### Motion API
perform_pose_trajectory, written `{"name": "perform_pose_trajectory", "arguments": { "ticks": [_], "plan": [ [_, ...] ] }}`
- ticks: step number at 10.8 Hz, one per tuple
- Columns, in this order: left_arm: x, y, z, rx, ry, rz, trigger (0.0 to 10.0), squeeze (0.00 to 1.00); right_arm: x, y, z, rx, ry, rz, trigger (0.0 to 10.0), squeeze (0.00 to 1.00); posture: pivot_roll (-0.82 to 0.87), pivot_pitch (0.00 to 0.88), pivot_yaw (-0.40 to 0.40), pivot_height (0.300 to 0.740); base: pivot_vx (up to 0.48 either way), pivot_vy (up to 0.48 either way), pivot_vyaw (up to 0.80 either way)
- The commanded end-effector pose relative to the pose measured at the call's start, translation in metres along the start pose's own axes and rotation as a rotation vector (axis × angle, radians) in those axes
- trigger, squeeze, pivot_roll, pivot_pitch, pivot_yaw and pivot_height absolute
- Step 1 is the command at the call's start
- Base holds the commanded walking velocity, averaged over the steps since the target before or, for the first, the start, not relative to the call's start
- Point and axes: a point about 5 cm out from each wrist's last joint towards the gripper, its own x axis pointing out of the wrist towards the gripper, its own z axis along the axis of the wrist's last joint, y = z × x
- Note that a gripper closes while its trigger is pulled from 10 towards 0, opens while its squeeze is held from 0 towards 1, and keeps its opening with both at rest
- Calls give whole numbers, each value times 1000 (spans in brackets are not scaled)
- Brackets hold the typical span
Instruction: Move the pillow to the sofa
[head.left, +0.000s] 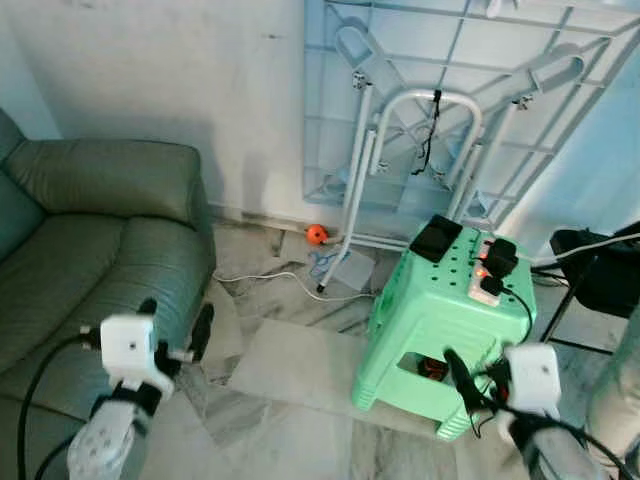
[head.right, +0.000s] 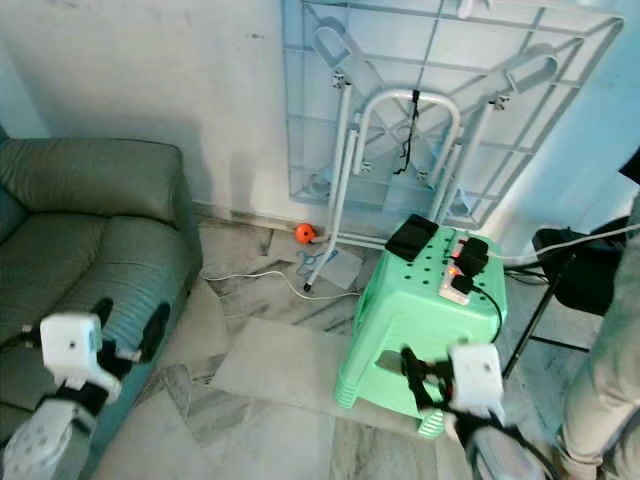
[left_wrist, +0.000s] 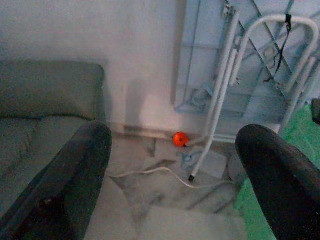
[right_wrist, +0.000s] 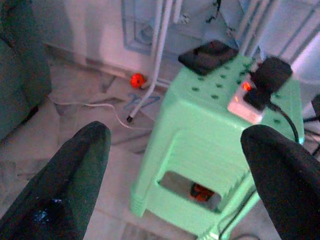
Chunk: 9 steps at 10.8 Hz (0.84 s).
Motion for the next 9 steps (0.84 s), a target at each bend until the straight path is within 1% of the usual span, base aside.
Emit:
{"name": "perform_pose_trajectory", "arguments": {
  "ticks": [1, 2, 3, 4, 6, 7, 8, 9],
  "plan": [
    [7, 2, 2, 18, 7, 11, 10000, 0, 3, -3, -3, -28, 14, 3, 10000, 0, -123, 0, -54, 740, 0, 0, 563],
    [10, 3, 6, 28, 0, 18, 10000, 0, -1, -2, -3, -32, 11, 5, 10000, 0, -121, 0, -52, 740, 0, 0, 800],
    [11, 3, 7, 23, -5, 22, 10000, 0, -11, -1, -1, -34, 2, 5, 10000, 0, -120, 0, -50, 740, 0, 0, 800],
    [14, 3, 9, 20, -7, 38, 10000, 0, -14, 0, 1, -41, -6, 14, 10000, 0, -118, 0, -47, 740, 0, 0, 800],
    [16, 5, 12, 34, -18, 60, 10000, 0, -14, -1, 3, -42, -11, 17, 10000, 0, -118, 0, -44, 740, 0, 0, 800],
    [16, 5, 13, 16, -20, 63, 10000, 0, -16, 0, 4, -44, -11, 16, 10000, 0, -118, 0, -43, 740, 0, 0, 800],
    [16, 6, 12, 1, -11, 92, 10000, 0, -16, 0, 5, -46, -11, 17, 10000, 0, -118, 0, -43, 740, 0, 0, 800],
    [16, 6, 13, 5, -16, 96, 10000, 0, -16, 1, 6, -45, -16, 21, 10000, 0, -110, 0, -45, 740, 0, 0, 800]
  ]
}}
